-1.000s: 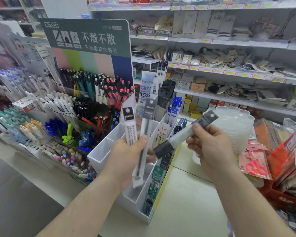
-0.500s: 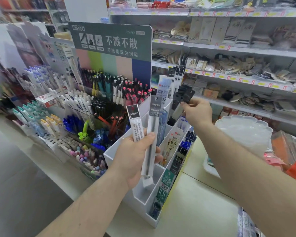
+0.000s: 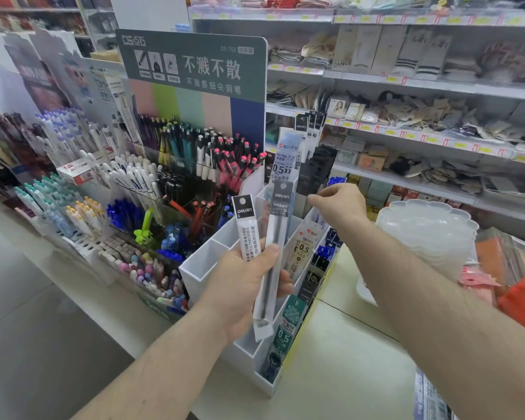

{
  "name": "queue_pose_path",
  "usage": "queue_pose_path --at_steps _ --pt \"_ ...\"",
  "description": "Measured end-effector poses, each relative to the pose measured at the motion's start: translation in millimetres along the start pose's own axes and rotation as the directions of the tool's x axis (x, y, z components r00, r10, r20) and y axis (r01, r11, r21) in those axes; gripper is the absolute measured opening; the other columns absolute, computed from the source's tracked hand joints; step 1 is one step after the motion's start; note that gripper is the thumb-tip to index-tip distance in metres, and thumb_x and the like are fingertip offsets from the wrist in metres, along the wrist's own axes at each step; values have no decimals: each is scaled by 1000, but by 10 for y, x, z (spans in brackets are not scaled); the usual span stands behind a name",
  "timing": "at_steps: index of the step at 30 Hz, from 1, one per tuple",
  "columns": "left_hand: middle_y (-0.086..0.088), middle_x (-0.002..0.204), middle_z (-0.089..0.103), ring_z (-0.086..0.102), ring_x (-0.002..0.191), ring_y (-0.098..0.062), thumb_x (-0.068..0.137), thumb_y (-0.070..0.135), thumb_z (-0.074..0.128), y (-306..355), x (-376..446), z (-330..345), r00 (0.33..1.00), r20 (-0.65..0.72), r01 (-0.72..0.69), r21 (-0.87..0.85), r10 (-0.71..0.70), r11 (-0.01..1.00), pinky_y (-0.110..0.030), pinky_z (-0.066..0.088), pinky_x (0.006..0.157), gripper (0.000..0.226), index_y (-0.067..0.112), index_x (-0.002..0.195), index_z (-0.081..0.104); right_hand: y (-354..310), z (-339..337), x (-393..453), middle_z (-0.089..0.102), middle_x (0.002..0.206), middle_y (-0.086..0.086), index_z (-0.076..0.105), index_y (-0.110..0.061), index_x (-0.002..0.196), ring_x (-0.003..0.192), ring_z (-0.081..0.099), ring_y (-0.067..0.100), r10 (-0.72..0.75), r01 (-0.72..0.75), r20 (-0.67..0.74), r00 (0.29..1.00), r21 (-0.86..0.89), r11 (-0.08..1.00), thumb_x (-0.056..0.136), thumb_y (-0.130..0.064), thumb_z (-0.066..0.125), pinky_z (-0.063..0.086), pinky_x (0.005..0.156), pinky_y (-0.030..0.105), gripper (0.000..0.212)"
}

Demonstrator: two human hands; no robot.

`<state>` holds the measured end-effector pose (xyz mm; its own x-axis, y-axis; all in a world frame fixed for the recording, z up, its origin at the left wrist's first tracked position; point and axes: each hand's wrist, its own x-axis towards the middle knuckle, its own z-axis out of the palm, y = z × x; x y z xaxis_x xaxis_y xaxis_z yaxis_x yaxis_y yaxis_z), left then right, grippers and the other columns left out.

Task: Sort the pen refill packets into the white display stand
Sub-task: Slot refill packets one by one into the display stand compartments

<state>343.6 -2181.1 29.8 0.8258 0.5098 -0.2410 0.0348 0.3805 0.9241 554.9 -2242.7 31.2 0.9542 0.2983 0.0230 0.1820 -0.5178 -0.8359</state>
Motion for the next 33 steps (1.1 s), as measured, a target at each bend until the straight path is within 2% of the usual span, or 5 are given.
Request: queue_pose_path --at_steps 4,8,16,25,33 --pt "-6 60 62 62 56 -17 98 14 58 -64 -9 17 997 54 60 26 -61 998 -34 60 63 10 6 96 62 -59 -232 -479 55 66 -3 69 -10 101 52 42 10 92 -208 263 960 456 865 93 -38 66 30 48 22 30" --pt "-14 81 57 60 62 -17 98 11 55 -131 3 90 992 98 72 58 -77 996 -33 60 60 14 1 103 63 -26 -263 -911 48 58 -4 67 -16 84 46 33 10 -5 -171 467 884 334 927 89 -40 70 27 44 22 25" --pt "-5 68 63 60 58 -18 105 21 42 -204 48 62 993 8 119 51 -119 992 -33 59 58 27 8 103 66 213 -608 -875 52 52 -9 68 -10 79 43 38 3 22 -9 -12 1000 635 772 95 -15 64 32 42 14 17" --pt "3 58 40 26 48 -10 104 41 36 -205 48 -21 994 44 90 152 -97 984 -27 19 50 42 8 102 62 924 -158 -937 53 63 5 65 -3 77 56 42 17 14 -13 -4 1000 192 981 97 -26 62 35 59 33 31" --pt "2 64 58 49 58 -11 104 7 40 -169 18 -24 993 96 53 124 -65 991 -22 42 56 23 9 99 61 1249 342 -974 65 66 3 69 -13 75 62 59 23 46 10 282 958 -194 981 93 -32 66 49 59 34 26"
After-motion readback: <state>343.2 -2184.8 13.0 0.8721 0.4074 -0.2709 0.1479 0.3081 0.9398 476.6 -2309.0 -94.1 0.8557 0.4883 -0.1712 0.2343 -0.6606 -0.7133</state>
